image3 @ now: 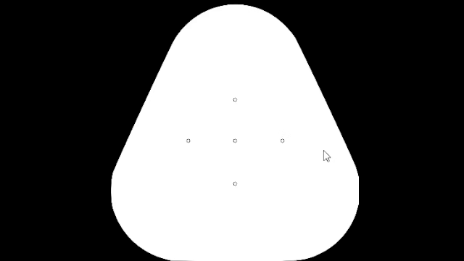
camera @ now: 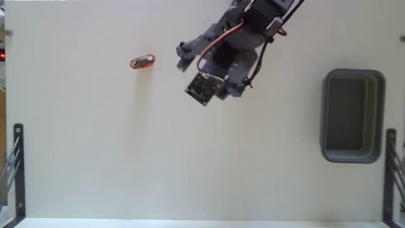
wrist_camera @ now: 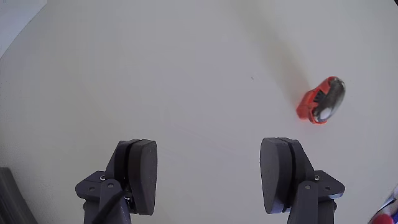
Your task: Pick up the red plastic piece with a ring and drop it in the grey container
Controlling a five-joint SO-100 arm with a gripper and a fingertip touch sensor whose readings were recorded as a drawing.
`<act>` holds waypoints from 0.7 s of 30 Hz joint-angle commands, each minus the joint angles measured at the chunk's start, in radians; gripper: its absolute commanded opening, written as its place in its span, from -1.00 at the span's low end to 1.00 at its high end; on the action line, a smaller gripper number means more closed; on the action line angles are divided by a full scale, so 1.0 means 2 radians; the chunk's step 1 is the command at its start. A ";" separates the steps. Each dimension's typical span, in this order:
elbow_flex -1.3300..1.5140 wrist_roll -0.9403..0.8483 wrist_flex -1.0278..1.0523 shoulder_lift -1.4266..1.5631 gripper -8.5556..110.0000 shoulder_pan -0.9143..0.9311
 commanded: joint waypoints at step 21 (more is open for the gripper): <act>0.002 0.002 0.010 0.019 1.00 0.129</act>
